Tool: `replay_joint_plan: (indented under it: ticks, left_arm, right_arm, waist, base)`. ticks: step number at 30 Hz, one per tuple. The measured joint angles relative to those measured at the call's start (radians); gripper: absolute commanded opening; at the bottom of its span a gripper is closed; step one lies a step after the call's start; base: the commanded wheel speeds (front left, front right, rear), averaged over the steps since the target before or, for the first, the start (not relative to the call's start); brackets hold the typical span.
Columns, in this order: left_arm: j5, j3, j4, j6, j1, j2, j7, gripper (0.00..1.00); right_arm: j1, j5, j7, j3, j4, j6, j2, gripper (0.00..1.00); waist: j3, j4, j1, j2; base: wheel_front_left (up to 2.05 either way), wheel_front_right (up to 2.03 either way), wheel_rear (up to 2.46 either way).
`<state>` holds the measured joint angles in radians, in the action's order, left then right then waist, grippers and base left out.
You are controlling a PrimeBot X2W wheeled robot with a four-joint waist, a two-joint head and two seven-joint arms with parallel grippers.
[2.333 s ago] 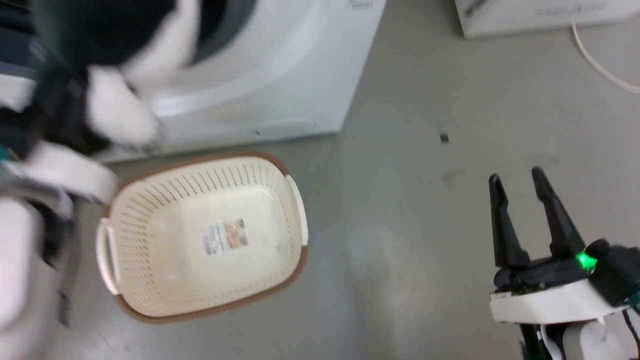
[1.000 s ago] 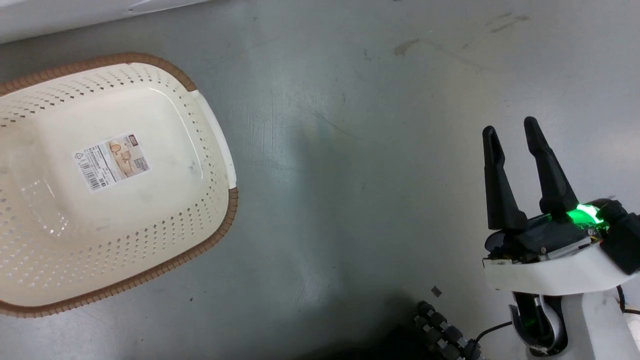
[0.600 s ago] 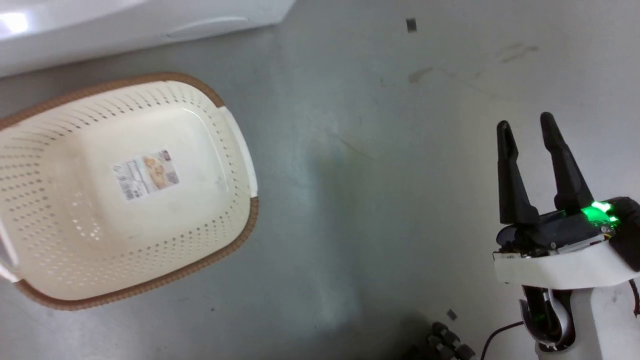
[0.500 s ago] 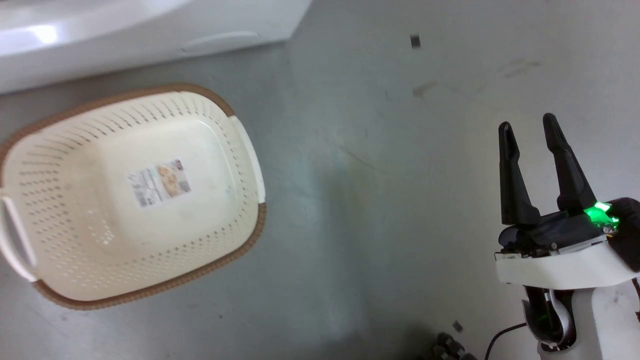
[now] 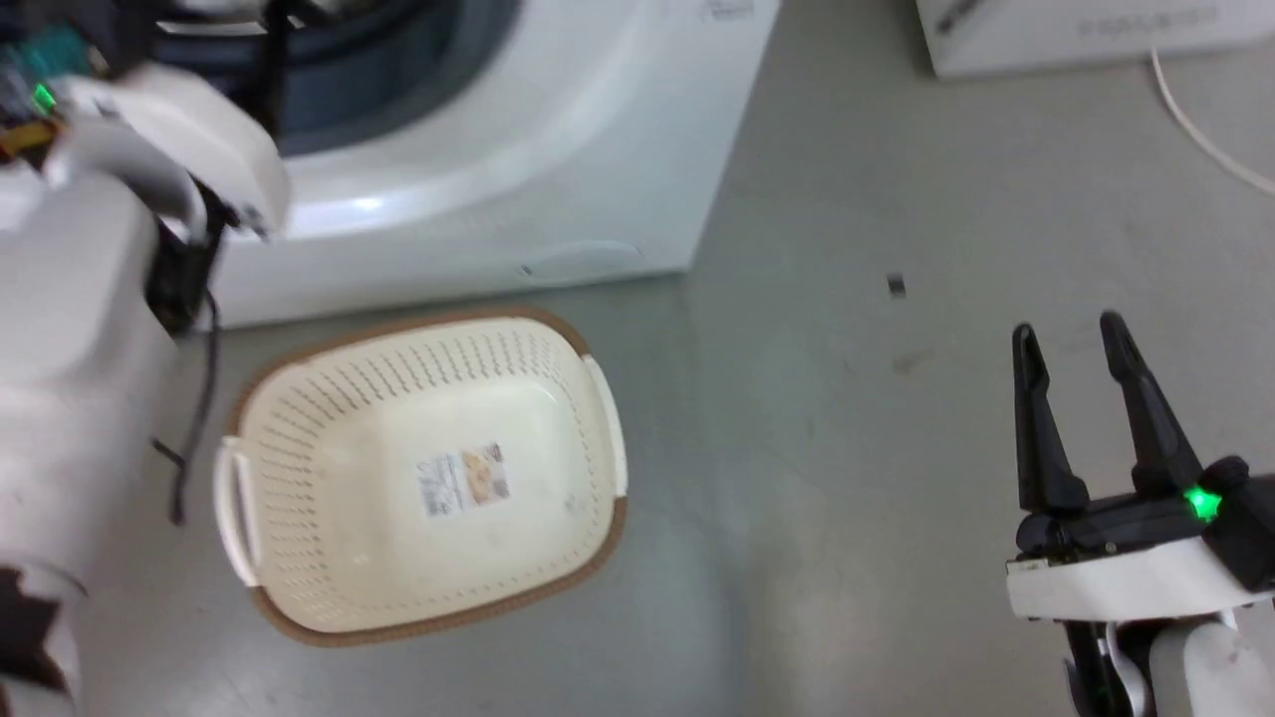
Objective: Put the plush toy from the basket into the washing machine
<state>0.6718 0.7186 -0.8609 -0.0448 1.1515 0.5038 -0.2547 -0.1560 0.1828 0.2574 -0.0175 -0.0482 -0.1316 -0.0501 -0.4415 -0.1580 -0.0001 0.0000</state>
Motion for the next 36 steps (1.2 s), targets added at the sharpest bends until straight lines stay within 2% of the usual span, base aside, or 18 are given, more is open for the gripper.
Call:
replay_joint_plan:
  ticks: [4, 9, 12, 16, 21, 27, 36]
  left_arm:
    - [-0.016, -0.118, 0.220, 0.083, -0.175, 0.000, -0.002, 1.00]
    - [-0.081, -0.259, 0.491, 0.174, -0.476, -0.023, -0.002, 1.00]
    - [-0.129, -0.336, 0.624, 0.210, -0.638, -0.055, -0.002, 1.00]
    - [-0.193, -0.421, 0.746, 0.235, -0.820, -0.120, -0.002, 1.00]
    - [-0.264, -0.486, 0.820, 0.235, -0.993, -0.213, -0.002, 1.00]
    - [-0.360, -0.516, 0.832, 0.187, -1.093, -0.296, -0.002, 1.00]
    - [-0.444, -0.579, 0.796, 0.120, -1.138, -0.369, -0.002, 1.00]
  right_arm:
    - [0.030, -0.018, 0.000, -0.013, 0.004, 0.000, 0.000, 1.00]
    - [0.069, -0.028, 0.000, -0.021, 0.012, 0.000, 0.000, 1.00]
    - [0.094, -0.034, 0.000, -0.020, 0.018, 0.000, 0.000, 1.00]
    - [0.118, -0.037, 0.000, -0.007, 0.026, 0.000, 0.000, 1.00]
    - [0.142, -0.041, 0.000, -0.007, 0.030, 0.000, 0.000, 1.00]
    - [0.158, -0.041, 0.000, -0.001, 0.033, 0.000, 0.000, 1.00]
    - [0.176, -0.041, 0.000, 0.009, 0.040, 0.000, 0.000, 1.00]
  waist:
    - [0.083, 0.039, 0.0000, 0.0001]
    - [0.172, 0.084, -0.0001, 0.0001]
    - [0.219, 0.105, -0.0002, 0.0000]
    - [0.272, 0.127, -0.0002, 0.0001]
    - [0.317, 0.148, -0.0002, 0.0001]
    - [0.339, 0.163, -0.0001, 0.0000]
    - [0.355, 0.167, 0.0000, 0.0000]
  base:
    - [0.00, 0.00, 0.00]
    - [0.00, 0.00, 0.00]
    - [0.00, 0.00, 0.00]
    - [0.00, 0.00, 0.00]
    - [0.00, 0.00, 0.00]
    - [0.00, 0.00, 0.00]
    - [0.00, 0.00, 0.00]
